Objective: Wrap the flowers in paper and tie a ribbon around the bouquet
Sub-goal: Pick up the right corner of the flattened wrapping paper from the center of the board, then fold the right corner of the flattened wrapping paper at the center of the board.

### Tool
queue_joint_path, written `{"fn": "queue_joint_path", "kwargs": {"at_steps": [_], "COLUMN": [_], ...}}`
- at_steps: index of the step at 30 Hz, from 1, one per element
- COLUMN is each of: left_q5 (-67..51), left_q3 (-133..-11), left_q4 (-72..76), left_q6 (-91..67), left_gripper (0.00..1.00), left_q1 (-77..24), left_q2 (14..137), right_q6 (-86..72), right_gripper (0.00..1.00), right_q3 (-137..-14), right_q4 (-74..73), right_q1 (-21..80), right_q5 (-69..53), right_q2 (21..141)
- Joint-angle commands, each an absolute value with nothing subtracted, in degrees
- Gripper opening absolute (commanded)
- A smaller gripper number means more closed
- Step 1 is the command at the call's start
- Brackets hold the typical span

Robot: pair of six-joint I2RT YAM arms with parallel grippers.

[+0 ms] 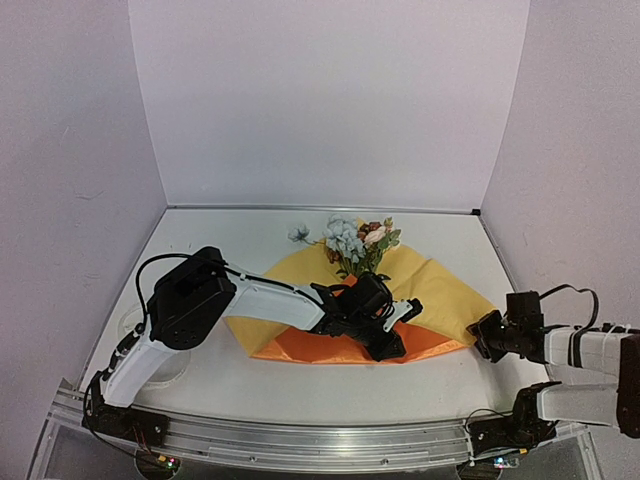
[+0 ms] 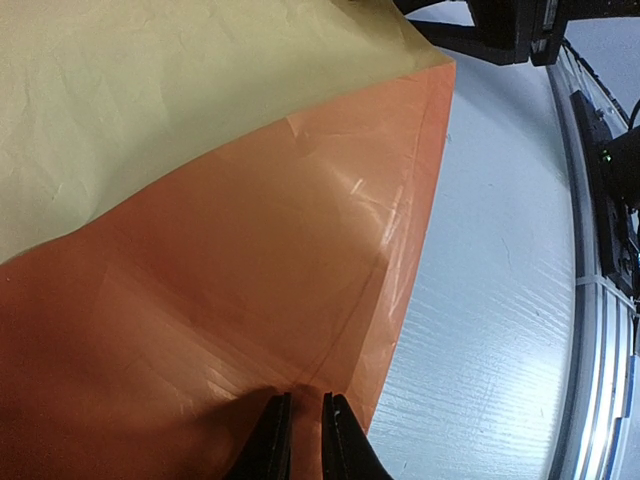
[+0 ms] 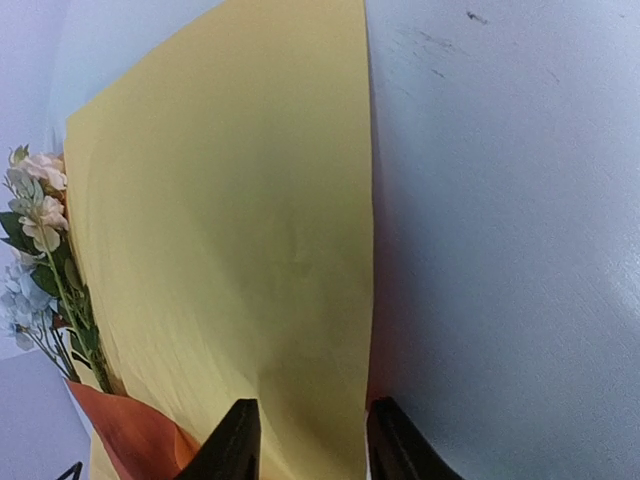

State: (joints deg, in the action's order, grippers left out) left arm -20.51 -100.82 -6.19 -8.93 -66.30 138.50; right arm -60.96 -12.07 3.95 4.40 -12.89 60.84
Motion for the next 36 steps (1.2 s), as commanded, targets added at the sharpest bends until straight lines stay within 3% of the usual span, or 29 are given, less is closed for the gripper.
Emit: {"fn": "queue_joint_path", "kwargs": {"at_steps": [1,6,9,27,36], "left_q5": [-20.07,-20.30,-20.29,-21.53,-22.76], "left_q3": [-101.24,-101.15,-100.85,-100.57,-99.21], "left_q4": [-11.34,-11.37,-11.43,-10.53,-7.24], "left_q6": [-8.93,-8.96,-8.96,-10.13,-11.90], "left_gripper": [0.13,0.13,0.13,0.13,0.14], "left_q1": [-65.90,-65.91,-65.90,-65.72,-64.60], "left_q2": [139.09,139.10,139.07,138.75,136.28], "right_q6": [-61.84,-60.68,-60.12,-44.89,-37.29], "right_gripper": [0.29,0.07,0.01,0.00,0.00], "right_q3": [-11.22,-13.39,-15.44,-26.97,-33.77], "right_q4": [6.56,6.26,5.95,-12.48,-22.14], "right_q1": [4.16,4.21,4.16,5.26,16.23], "right_q5": [-10.58,-12.30,-14.53,-24.36,-19.23], "right_q2": [58.74,56.85,56.22,47.90,48.91]}}
